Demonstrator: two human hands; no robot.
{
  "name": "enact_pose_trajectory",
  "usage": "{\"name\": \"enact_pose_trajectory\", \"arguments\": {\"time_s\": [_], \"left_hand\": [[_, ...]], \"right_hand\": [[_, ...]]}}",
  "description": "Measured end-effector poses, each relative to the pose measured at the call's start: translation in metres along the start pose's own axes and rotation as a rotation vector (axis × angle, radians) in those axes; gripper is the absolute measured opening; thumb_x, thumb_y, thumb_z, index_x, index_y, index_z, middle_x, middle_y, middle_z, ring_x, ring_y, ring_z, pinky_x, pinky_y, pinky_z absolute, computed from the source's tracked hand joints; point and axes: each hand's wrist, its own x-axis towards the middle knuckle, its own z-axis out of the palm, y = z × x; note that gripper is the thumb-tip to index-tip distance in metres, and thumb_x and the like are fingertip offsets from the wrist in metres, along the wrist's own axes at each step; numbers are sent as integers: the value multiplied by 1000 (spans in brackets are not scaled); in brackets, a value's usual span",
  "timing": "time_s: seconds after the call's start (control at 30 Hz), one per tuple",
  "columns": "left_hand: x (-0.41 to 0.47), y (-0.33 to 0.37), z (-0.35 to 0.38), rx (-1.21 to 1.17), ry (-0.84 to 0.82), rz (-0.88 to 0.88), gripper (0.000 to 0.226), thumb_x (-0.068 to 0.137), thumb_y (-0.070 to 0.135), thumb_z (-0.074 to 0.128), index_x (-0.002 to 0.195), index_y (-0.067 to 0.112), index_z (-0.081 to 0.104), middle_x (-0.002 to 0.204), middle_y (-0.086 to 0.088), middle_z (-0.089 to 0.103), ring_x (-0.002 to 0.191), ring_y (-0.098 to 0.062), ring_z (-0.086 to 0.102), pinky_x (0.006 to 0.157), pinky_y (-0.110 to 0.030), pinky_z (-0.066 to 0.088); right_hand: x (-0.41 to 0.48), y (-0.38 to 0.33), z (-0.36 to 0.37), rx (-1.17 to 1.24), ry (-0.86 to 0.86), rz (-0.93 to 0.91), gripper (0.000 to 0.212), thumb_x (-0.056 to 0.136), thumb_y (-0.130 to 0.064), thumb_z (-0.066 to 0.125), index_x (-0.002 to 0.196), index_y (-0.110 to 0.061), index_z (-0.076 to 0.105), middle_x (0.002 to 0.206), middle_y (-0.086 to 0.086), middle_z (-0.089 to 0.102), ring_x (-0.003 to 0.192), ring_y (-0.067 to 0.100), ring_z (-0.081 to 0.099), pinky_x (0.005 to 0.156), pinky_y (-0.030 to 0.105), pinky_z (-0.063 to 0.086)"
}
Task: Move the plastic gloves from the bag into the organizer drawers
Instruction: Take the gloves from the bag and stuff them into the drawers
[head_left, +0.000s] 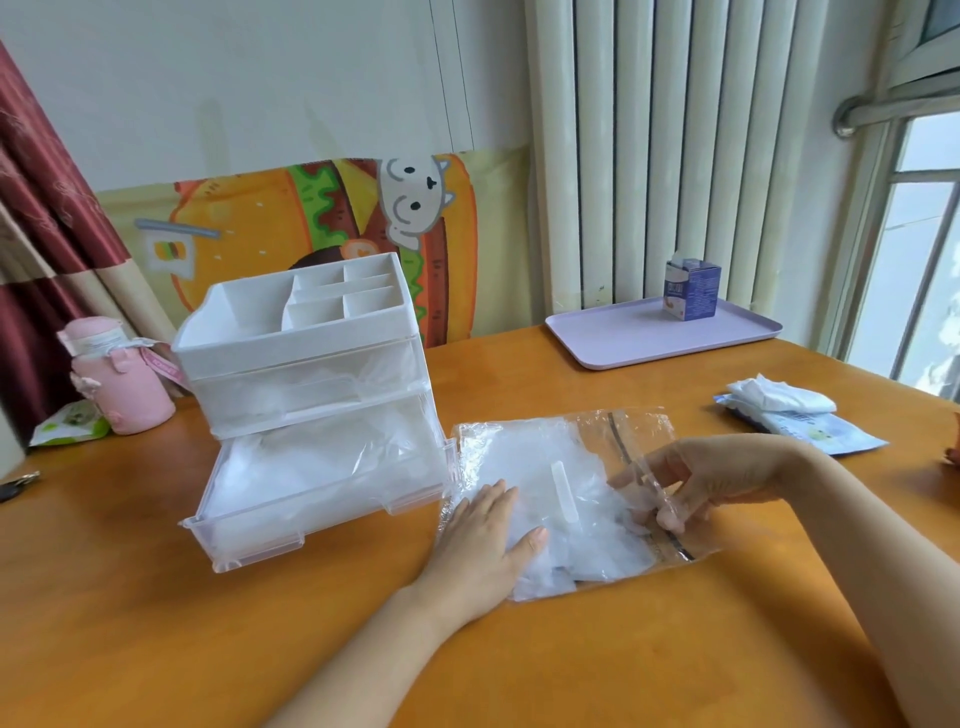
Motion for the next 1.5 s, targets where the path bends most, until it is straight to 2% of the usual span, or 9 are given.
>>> {"name": "enact_pose_trajectory", "arguments": {"time_s": [0.23,0.33,0.63,0.8,0.9,1.1,1.23,1.3,1.5], "left_hand": [[-2,1,-1,2,2,-3,66,100,53,28,155,22,8,162,7,-1,147,-7,-6,116,-25,-4],[-2,2,-1,-3,5,-10,66,100,53,28,155,22,9,162,7,-1,147,-7,-6,117,-26,-4],[-2,2,-1,-22,2,-23,66,100,53,32,155,23,9,162,6,-1,148,-8,-5,117,-27,-3],[-5,13,-21,-183,78,92,77,86,61,56,150,32,25,156,17,21,142,2,18,110,-14,13],[-12,32,-44,-413,154,170,80,72,67,65,142,45,32,137,36,32,125,14,32,102,-12,25],[-11,44,-59,-738,171,216,105,49,80,71,141,52,29,139,38,34,130,22,24,105,-12,27],[-14,44,-63,-827,273,179,43,73,44,79,112,33,68,113,19,68,112,6,57,97,-20,41],[-18,46,-74,-924,367,168,17,77,28,74,91,17,75,94,5,75,96,-4,67,87,-19,45],[-44,53,-130,-781,481,281,23,75,29,72,70,7,70,61,4,67,67,-1,65,74,-4,44]], "right_hand": [[15,0,8,29,207,31,16,82,4,67,86,-8,76,87,15,72,68,14,67,62,21,52],[15,-2,10,-8,371,85,11,83,1,68,86,-5,77,77,8,73,62,10,67,59,18,51],[3,-10,-11,442,1223,-283,16,96,-8,50,87,-4,62,83,8,69,83,24,65,76,35,54],[-24,-49,7,781,757,-580,23,103,-13,34,86,-7,48,102,26,69,105,35,64,90,44,44],[-34,-66,22,832,534,-618,27,103,-12,31,82,-6,45,103,33,66,92,35,68,70,32,57],[-39,-80,39,910,63,-813,15,90,-17,54,90,-3,48,113,33,62,102,42,64,85,50,53],[-33,-84,45,873,115,-832,15,92,-16,47,85,-3,48,103,27,68,95,35,68,85,42,56],[-32,-86,44,910,259,-828,28,96,-10,33,75,-3,49,77,15,69,72,21,70,65,26,57],[-22,-70,31,950,284,-740,15,88,-12,45,75,-7,50,71,8,51,54,16,54,55,22,49]]}}
